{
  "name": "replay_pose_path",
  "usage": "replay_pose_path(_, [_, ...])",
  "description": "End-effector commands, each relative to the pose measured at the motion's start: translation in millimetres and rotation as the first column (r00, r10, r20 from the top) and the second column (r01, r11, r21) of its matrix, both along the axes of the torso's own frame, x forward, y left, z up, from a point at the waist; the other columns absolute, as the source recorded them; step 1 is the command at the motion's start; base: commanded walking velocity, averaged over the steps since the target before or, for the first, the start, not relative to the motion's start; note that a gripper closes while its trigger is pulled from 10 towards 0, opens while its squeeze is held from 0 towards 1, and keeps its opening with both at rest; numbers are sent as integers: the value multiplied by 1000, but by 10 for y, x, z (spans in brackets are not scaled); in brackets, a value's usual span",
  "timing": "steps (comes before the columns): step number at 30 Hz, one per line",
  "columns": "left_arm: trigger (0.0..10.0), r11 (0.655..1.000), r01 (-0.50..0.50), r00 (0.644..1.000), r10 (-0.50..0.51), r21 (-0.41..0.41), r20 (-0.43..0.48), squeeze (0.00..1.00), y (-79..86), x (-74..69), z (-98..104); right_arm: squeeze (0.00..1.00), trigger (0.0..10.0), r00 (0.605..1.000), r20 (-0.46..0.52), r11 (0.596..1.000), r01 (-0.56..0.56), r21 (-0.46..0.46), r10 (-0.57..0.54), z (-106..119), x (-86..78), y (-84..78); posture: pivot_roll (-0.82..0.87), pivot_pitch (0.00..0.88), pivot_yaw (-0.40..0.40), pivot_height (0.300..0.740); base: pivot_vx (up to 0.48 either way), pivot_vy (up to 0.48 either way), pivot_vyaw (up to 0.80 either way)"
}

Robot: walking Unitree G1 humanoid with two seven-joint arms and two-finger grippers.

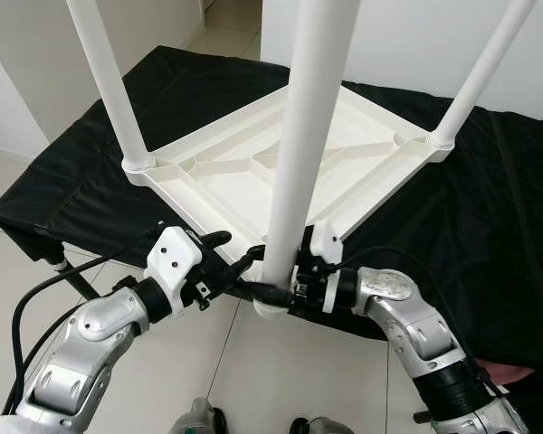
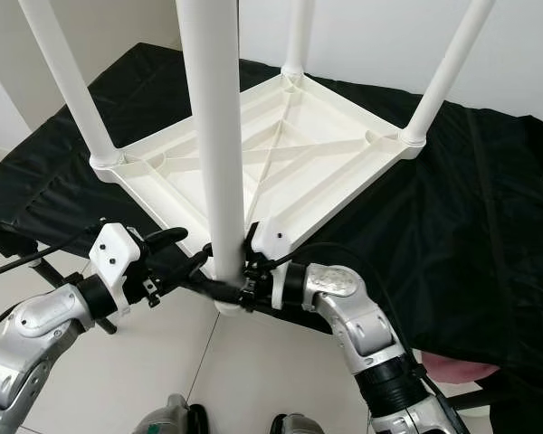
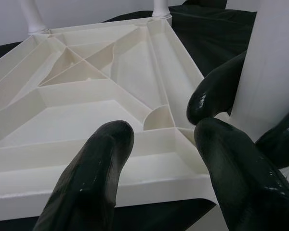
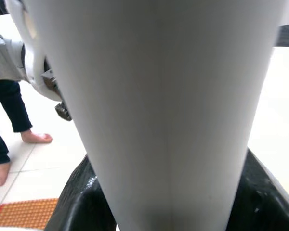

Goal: Building children table

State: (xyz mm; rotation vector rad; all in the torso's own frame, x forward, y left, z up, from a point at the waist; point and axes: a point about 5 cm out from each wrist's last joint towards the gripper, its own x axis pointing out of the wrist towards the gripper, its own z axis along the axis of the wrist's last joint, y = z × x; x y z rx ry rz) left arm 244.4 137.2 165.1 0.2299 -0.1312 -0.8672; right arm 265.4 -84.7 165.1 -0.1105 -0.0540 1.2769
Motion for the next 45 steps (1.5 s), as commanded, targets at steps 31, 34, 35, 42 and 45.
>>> replay_pose_path(31, [10000,993,75,997,-73,-89,29,0,-420,138,-41,0,0,743,-40,744,668,-12,-668,-155,40,-664,-66,145,5,740,0,0,0])
replay_pose_path(34, [10000,993,76,997,-73,-90,37,0,-427,144,-39,0,2863,713,-42,714,700,-1,-700,-160,17,-641,-64,148,5,740,0,0,0])
replay_pose_path(35, [10000,993,76,997,-73,-90,37,0,-427,144,-39,0,2863,713,-42,714,700,-1,-700,-160,17,-641,-64,148,5,740,0,0,0])
replay_pose_path(42, [10000,993,75,996,-70,-90,52,0,-451,199,-19,267,10000,725,-85,722,689,62,-684,-158,27,-484,-66,145,7,740,0,0,0])
replay_pose_path(45, [10000,992,84,995,-79,-89,53,0,-479,199,-30,1000,10000,765,-107,755,644,126,-635,-104,29,-431,-64,142,9,740,0,0,0])
